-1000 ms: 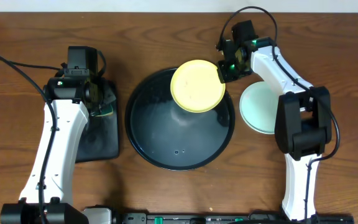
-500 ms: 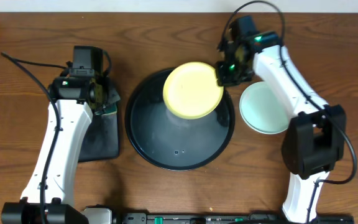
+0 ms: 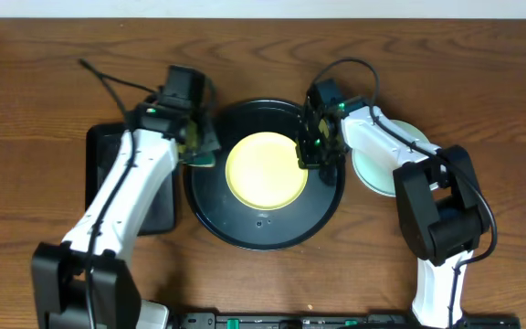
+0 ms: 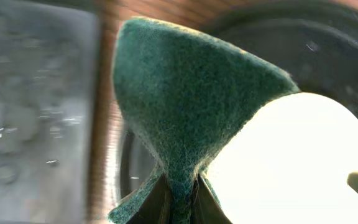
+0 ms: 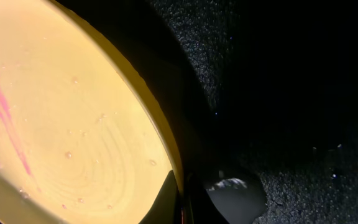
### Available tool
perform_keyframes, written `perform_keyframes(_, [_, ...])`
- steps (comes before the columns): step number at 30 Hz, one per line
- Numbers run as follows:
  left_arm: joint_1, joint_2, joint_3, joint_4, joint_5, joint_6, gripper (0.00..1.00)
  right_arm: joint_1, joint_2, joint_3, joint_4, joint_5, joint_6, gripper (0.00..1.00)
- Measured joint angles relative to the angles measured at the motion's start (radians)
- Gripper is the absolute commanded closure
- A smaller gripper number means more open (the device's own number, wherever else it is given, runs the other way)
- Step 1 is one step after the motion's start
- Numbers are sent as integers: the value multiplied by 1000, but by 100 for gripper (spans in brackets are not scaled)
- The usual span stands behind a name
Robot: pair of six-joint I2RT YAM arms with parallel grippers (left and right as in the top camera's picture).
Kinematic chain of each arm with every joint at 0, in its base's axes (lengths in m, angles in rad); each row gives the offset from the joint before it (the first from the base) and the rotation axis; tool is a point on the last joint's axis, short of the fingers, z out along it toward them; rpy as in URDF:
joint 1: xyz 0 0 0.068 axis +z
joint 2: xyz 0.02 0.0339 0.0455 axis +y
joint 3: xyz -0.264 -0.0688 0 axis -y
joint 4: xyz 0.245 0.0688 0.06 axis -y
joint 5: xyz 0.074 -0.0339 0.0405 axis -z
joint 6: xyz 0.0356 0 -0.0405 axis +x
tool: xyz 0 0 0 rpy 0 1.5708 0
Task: Clean dirty plates on tray and stack at the side
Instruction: 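Scrub the yellow plate with the sponge in the left gripper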
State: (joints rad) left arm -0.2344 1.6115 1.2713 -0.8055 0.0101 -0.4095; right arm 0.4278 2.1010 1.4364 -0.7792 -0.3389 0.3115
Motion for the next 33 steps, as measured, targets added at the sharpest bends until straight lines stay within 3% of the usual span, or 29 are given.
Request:
perform_keyframes(12, [-154,251,0,55,65,52,93,0,0,-3,8,-6,11,99])
perform_keyframes(19, [-201,298,0,87,72,74,93,0,0,-4,10,-6,11,99])
perform_keyframes(28, [-241,309,0,124,290,245,93,0,0,-5,11,-6,11,99])
perform_keyframes(31, [-233,311,0,137,283,223,92,0,0,-5,11,-7,11,99])
perform_keyframes(33, [-231,311,0,145,208,137,92,0,0,-5,17,-14,14,99])
